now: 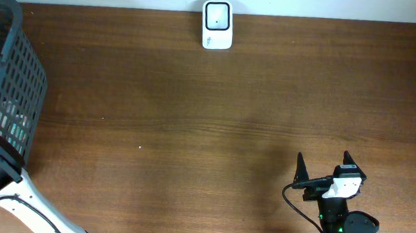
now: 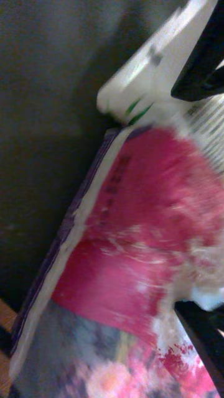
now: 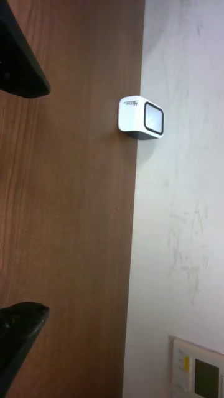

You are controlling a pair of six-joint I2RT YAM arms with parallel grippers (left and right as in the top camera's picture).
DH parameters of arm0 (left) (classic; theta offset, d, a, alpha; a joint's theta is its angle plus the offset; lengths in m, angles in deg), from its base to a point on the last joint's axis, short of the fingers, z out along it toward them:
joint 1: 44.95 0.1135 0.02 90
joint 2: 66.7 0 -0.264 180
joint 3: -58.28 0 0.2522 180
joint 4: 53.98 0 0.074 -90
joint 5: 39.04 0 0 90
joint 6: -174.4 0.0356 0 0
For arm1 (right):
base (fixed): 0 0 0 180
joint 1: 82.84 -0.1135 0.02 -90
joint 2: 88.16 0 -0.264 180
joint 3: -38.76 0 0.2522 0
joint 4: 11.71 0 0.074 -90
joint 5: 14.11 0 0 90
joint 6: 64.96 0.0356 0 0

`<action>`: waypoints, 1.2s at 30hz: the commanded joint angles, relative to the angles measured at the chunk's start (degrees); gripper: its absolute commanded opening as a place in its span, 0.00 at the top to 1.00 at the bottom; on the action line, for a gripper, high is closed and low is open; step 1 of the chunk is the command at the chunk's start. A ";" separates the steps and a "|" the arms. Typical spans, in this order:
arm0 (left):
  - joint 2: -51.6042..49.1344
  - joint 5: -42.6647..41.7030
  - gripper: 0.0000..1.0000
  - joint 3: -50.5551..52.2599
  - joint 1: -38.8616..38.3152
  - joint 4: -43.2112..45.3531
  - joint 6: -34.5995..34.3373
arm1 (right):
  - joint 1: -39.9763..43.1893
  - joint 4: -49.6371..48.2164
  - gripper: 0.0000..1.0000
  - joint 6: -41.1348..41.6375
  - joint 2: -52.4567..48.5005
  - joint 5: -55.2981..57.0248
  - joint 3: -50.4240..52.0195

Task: Scan the item barcode
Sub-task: 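Grasp the red-purple tissue pack in the basket with the left gripper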

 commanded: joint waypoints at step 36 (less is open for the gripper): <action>37.55 -57.20 1.00 -14.64 -25.70 9.88 -21.33 | -0.33 0.22 0.01 0.44 0.37 0.46 0.42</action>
